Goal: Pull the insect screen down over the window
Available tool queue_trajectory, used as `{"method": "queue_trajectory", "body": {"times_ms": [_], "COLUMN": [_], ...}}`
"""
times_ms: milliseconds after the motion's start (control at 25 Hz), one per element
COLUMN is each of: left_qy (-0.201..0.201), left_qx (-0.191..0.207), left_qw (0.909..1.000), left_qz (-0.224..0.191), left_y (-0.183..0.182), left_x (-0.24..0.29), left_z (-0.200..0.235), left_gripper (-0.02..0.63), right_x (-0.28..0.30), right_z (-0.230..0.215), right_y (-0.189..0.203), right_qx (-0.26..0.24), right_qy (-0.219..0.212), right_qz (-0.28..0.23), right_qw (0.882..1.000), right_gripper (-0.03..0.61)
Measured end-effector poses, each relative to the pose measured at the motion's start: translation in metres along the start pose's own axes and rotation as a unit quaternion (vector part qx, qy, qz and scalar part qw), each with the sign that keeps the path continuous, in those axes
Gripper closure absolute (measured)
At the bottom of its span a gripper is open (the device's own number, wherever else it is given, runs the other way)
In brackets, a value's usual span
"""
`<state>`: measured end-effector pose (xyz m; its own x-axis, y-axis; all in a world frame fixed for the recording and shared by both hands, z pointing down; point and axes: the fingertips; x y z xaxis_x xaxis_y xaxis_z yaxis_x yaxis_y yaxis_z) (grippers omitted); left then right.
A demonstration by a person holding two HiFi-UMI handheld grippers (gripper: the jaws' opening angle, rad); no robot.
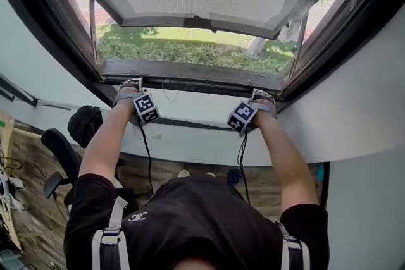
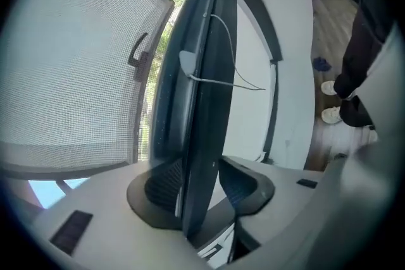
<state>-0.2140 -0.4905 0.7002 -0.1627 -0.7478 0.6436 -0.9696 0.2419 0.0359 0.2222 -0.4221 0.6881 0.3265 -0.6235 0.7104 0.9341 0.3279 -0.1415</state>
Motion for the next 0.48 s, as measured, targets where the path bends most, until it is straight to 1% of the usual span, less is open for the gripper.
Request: {"method": "queue_trajectory", "body": {"times_ms": [40, 80, 160, 240, 280, 360, 480], "left_qy": [0.002, 0.0, -0.007, -0.011, -0.01, -0.013, -0.023], "left_qx": [0.004, 0.003, -0.011, -0.02, -0.018, -0.007, -0.006], "left_qw": [1.0, 1.0, 0.9997, 0.9994, 0.9994, 0.9994, 0.9988], "left_qz": [0.006, 0.003, -0.019, -0.028, -0.027, -0.03, -0.043], "left_y": [0.0015, 0.0017, -0.0015, -0.0034, -0.0032, -0.0025, -0.0041], "left_x": [-0.0009, -0.0006, 0.0034, 0.0053, 0.0048, 0.0027, 0.0008], "left_z": [0.0005, 0.0013, 0.0015, 0.0017, 0.0023, 0.0046, 0.007], "left_gripper": [0.447, 0.443, 0.436, 0.426, 0.426, 0.458, 0.448], "right_x": [-0.0007, -0.0016, -0.0025, -0.0017, -0.0018, -0.0023, -0.0028], "right_z": [-0.0015, -0.003, -0.0041, -0.0047, -0.0055, -0.0071, -0.0063], "right_y": [-0.0007, -0.0015, -0.0015, -0.0022, -0.0027, -0.0036, -0.0019], "right_qx": [0.0, 0.0, 0.002, 0.008, 0.009, 0.009, 0.006], "right_qy": [0.001, 0.007, 0.017, 0.019, 0.019, 0.021, 0.024], "right_qz": [0.0, -0.006, -0.016, -0.02, -0.02, -0.026, -0.034], "right_qw": [1.0, 1.0, 1.0, 1.0, 1.0, 0.999, 0.999], "right_gripper": [0.321, 0.321, 0.321, 0.321, 0.322, 0.334, 0.334]}}
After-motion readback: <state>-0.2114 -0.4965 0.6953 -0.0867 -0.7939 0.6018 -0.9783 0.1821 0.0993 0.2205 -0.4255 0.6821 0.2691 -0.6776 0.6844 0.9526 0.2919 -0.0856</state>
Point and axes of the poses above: the fingertips, and each gripper's own axes: x forward along the fingers, z to its left, y out of its underside, and after that the axes turned 7 degrees about -x, right-handed
